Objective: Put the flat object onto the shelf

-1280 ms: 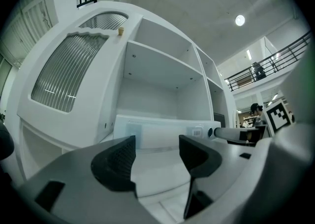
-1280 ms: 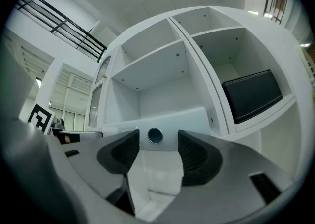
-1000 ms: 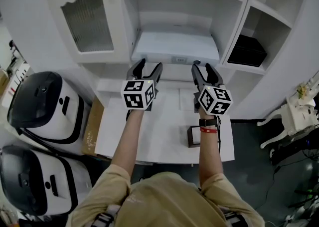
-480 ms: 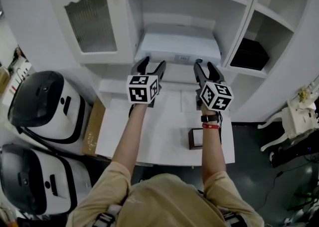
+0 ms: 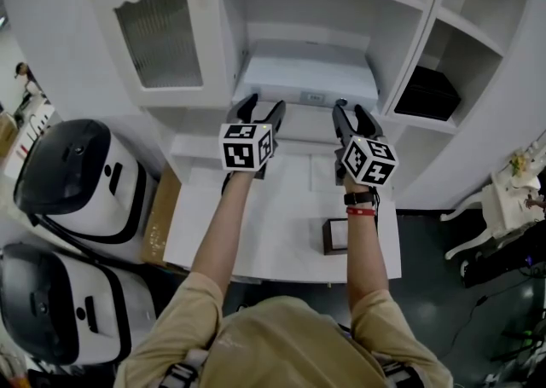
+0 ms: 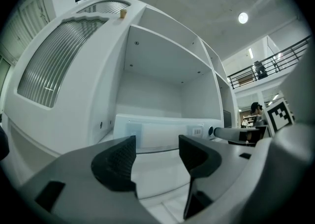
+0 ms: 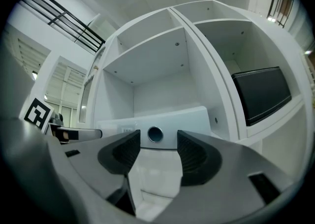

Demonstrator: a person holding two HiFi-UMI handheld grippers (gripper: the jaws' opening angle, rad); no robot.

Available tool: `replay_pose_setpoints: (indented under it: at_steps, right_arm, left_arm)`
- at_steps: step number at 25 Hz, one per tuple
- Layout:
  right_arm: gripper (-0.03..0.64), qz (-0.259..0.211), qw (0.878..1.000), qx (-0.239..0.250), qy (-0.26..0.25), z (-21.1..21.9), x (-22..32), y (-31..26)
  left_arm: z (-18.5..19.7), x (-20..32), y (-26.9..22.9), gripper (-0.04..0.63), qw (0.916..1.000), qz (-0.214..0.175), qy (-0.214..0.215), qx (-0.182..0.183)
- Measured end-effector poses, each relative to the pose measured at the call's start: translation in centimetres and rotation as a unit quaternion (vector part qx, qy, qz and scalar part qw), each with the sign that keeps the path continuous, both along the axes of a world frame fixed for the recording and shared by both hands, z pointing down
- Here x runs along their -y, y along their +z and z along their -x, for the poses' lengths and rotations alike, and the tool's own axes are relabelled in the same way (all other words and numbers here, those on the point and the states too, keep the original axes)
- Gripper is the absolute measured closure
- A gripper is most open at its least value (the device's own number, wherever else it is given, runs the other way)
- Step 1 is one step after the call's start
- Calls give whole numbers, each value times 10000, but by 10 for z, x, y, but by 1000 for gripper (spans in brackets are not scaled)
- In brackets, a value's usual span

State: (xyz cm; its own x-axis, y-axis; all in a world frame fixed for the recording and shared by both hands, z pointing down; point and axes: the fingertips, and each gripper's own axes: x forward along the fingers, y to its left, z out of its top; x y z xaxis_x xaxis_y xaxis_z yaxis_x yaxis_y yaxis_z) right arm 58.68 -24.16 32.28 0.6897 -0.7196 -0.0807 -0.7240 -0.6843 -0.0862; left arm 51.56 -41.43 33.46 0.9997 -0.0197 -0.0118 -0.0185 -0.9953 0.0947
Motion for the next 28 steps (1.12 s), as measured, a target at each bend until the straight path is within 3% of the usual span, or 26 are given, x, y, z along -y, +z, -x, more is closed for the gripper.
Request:
replay_pose_setpoints:
  at_steps: [3, 13, 28]
  right_arm:
    - [368, 4, 9999, 77, -73, 4, -1, 3]
    - [376, 92, 9997, 178, -144, 32, -13, 24]
    - [444, 259, 9992, 255, -182, 101, -48, 62]
  left_arm:
    - [5, -2, 2, 310, 9998, 145, 43, -85]
    - [39, -10, 26, 310, 10000, 34, -88, 3]
    - [112, -60, 50, 390, 9991, -344, -193, -168]
